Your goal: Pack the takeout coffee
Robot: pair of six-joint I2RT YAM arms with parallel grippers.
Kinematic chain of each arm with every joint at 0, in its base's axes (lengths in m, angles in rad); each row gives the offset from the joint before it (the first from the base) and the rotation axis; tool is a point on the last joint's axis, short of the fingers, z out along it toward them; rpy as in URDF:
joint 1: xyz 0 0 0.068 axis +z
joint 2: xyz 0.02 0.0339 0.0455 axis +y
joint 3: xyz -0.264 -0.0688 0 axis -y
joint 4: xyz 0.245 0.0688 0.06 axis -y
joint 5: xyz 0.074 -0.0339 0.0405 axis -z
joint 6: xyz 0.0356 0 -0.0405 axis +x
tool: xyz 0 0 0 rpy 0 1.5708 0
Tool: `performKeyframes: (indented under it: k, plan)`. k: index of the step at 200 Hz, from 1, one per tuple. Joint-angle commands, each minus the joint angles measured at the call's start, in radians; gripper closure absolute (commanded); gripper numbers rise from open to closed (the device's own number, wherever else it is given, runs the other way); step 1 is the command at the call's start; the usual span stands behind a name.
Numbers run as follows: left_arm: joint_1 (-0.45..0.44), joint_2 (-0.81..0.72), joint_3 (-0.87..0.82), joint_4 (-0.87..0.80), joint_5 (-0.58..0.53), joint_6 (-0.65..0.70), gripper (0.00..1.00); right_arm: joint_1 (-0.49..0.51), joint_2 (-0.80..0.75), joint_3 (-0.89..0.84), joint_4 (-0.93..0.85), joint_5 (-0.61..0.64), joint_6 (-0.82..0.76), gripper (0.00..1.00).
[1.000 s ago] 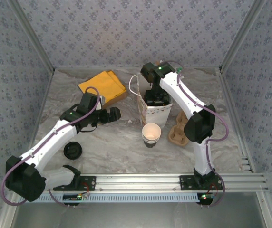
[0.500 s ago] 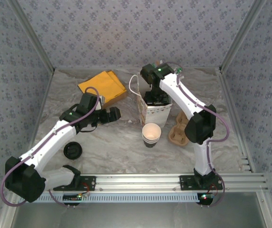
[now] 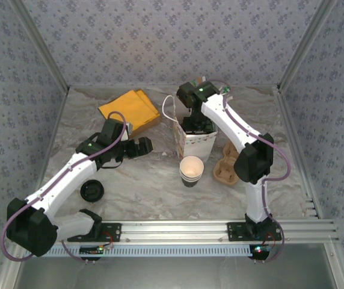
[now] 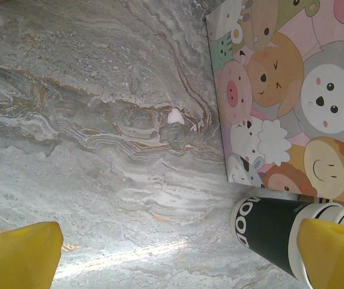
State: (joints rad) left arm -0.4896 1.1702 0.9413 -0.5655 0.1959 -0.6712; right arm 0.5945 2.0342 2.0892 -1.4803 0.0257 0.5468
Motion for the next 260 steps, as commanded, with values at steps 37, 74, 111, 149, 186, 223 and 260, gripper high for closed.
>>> performKeyframes:
  k: [37,74,111,149,186,223,260]
  plan:
    - [0.004,-0.018,0.005,-0.003,0.022,-0.001,0.0,0.014,-0.002,-0.032,0.007,-0.038,0.019,0.33]
    - [0.003,-0.018,0.001,0.002,0.023,-0.005,0.0,0.014,-0.006,-0.036,0.007,-0.04,0.019,0.33]
    - [0.003,-0.018,-0.002,0.003,0.025,-0.005,0.0,0.017,-0.009,-0.037,0.008,-0.041,0.021,0.33]
    - [0.002,-0.02,0.0,0.003,0.03,-0.003,0.0,0.022,-0.012,-0.039,0.006,-0.04,0.025,0.33]
    - [0.002,-0.025,0.002,0.003,0.033,-0.004,0.0,0.024,-0.02,-0.048,0.011,-0.038,0.03,0.33]
    - [0.002,-0.025,-0.002,0.003,0.035,-0.004,0.0,0.025,-0.032,-0.072,0.02,-0.042,0.034,0.33]
    - [0.002,-0.026,-0.004,0.003,0.034,-0.004,0.0,0.025,-0.038,-0.083,0.024,-0.041,0.038,0.33]
